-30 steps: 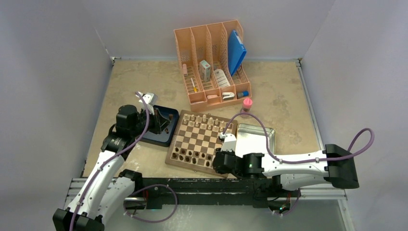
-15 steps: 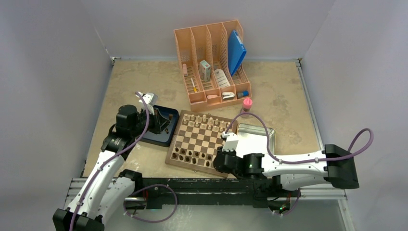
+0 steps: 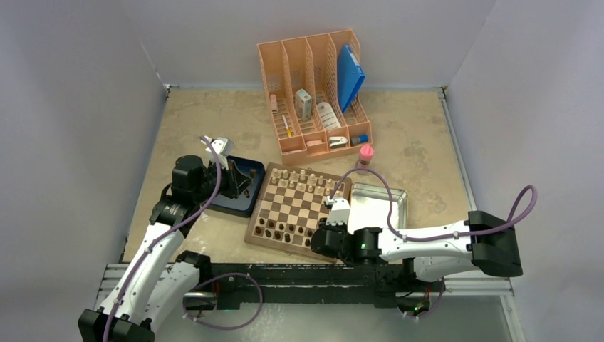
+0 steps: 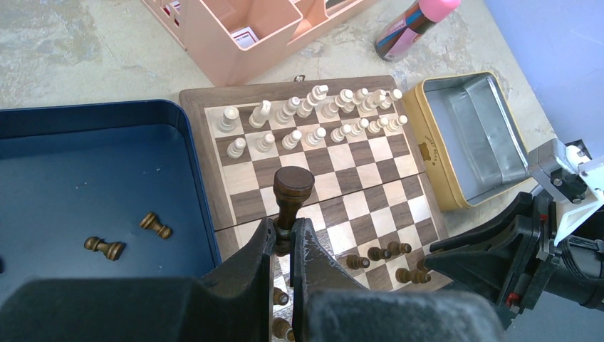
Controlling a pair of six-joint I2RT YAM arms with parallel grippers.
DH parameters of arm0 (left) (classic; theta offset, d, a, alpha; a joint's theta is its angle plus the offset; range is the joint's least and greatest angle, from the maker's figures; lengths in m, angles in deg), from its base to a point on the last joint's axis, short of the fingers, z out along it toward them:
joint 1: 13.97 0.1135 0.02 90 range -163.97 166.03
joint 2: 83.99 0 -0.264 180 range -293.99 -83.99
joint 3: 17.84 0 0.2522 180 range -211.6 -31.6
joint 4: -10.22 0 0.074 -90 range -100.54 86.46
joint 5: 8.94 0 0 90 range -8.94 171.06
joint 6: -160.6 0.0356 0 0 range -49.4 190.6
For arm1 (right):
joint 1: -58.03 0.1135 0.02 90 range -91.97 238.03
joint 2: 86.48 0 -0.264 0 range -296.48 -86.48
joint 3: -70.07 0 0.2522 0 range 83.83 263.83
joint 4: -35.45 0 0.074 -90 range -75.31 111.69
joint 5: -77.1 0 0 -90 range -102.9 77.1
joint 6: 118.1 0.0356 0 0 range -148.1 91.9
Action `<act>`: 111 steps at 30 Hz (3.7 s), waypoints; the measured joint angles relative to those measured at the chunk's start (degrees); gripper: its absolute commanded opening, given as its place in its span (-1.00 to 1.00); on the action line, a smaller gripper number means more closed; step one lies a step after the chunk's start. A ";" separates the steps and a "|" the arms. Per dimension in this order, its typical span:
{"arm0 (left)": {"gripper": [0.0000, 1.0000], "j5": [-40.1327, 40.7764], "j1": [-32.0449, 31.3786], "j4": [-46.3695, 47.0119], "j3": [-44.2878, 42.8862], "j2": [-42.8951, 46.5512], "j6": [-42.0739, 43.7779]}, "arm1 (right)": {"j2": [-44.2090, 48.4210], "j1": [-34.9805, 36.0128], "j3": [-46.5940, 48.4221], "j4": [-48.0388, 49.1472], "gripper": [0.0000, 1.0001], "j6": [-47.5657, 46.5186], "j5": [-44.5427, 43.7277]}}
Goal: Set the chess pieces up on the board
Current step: Place the chess piece on the chessboard.
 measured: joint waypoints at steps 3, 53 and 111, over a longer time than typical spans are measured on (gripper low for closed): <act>-1.00 0.00 0.02 0.02 0.00 0.00 -0.02 | -0.39 0.00 0.26 0.07 -0.61 0.22 -0.35; -1.00 -0.07 0.00 0.00 0.00 -0.13 -0.02 | -1.64 0.00 1.16 0.44 -0.52 -1.73 1.97; -1.00 -22.95 0.02 8.68 5.62 3.58 -59.93 | 5.35 0.09 8.66 45.55 -0.10 -49.66 -4.98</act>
